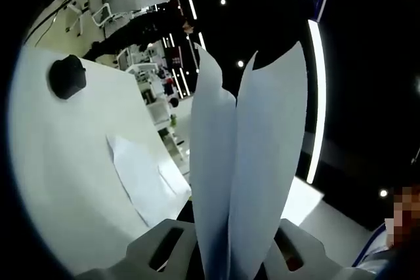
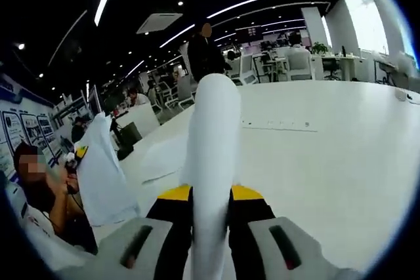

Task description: Organize the stack of printing papers by aligning and flattening the scattered papers on the table

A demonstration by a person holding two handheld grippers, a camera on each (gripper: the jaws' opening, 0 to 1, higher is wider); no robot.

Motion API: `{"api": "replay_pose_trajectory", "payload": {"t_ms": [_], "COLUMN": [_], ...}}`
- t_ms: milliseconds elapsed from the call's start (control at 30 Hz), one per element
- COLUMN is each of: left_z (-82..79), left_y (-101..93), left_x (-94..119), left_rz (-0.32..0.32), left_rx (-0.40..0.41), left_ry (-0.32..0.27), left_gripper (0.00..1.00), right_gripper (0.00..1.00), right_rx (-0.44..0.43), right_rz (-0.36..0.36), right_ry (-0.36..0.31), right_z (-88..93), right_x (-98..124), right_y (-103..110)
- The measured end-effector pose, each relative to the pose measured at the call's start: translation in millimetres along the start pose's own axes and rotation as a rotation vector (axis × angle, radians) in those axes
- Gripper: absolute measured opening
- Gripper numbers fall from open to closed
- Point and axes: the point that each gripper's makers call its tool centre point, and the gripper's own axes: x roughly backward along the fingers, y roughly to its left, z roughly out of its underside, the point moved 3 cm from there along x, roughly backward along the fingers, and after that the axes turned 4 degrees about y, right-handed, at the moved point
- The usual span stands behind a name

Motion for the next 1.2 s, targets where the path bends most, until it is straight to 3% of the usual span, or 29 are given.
{"api": "replay_pose_trajectory", "payload": {"t_ms": [1200], "left_z": [0.2], "left_y": [2.3], "left_x": [-1], "left_rz": [0.0], "left_rx": [0.001], "left_ry": [0.005], "left_gripper": [0.06], "right_gripper": [0.14], "right_rx": [0.019], "right_rz": [-0.118], "right_ry": [-0.152], "right_z": [-44.2], "right_x": [11], "right_y": [49]}}
